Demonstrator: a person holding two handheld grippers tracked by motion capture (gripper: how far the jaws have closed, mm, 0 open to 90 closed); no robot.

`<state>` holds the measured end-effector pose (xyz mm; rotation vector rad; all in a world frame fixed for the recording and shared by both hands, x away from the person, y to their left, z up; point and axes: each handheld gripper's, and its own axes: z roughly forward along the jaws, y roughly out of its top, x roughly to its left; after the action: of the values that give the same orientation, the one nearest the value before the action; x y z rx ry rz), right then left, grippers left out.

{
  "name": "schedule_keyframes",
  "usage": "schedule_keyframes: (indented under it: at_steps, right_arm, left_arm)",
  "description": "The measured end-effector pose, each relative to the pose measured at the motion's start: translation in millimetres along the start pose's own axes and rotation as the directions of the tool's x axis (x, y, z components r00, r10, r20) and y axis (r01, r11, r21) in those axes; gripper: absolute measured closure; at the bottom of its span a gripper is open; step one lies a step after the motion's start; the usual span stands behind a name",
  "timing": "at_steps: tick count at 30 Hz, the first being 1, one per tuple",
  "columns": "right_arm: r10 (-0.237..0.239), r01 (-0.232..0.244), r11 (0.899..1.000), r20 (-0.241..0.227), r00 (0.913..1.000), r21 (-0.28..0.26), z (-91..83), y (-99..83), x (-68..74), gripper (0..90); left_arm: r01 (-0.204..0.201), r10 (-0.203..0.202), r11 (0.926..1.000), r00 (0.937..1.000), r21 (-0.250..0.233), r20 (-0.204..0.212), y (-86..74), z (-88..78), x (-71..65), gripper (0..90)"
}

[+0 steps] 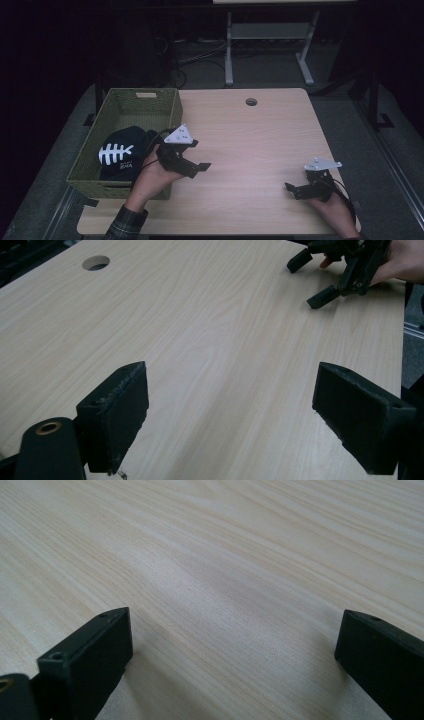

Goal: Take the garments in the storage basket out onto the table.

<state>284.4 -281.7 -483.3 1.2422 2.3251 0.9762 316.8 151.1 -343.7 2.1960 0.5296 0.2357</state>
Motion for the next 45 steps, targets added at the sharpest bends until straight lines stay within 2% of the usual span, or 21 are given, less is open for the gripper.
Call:
schedule_keyframes:
  at_steps: [13,25,30,31,36,40,45]
  right_arm:
    - [0.0,0.0,1.0,0.0,1.0,0.0,0.1,0.1,0.0,1.4]
    - [0.0,0.0,1.0,-0.001,1.0,0.001,0.2,0.3,0.1,1.4]
    - [-0.001,0.001,1.0,-0.001,1.0,0.0,0.2,0.3,0.1,1.4]
    - [0.0,0.0,1.0,-0.001,1.0,0.0,0.2,0.3,0.1,1.4]
    - [0.0,0.0,1.0,-0.002,1.0,0.001,0.2,0.3,0.2,1.4]
    - [0.003,-0.003,1.0,-0.001,1.0,0.0,0.2,0.3,0.4,1.4]
    - [0.002,-0.002,1.0,-0.001,1.0,0.0,0.3,0.3,0.2,1.4]
  left_arm:
    - [0.021,-0.021,0.9998,0.9992,0.0,-0.035,-4.8,-22.2,16.0,14.3]
    - [0.059,-0.059,0.9982,0.9965,0.006,-0.06,-15.2,-33.8,27.7,14.2]
    - [0.057,-0.055,0.9982,0.9961,0.021,-0.069,-17.4,-38.4,30.6,14.3]
    - [0.069,-0.067,0.9975,0.9948,0.016,-0.076,-19.1,-40.7,32.1,14.3]
    - [0.079,-0.077,0.9967,0.9935,0.019,-0.083,-22.4,-45.9,36.2,14.2]
    - [0.099,-0.097,0.9948,0.9901,0.023,-0.102,-27.6,-52.5,41.3,14.3]
    - [0.106,-0.102,0.994,0.9883,0.027,-0.113,-30.8,-57.8,45.1,14.3]
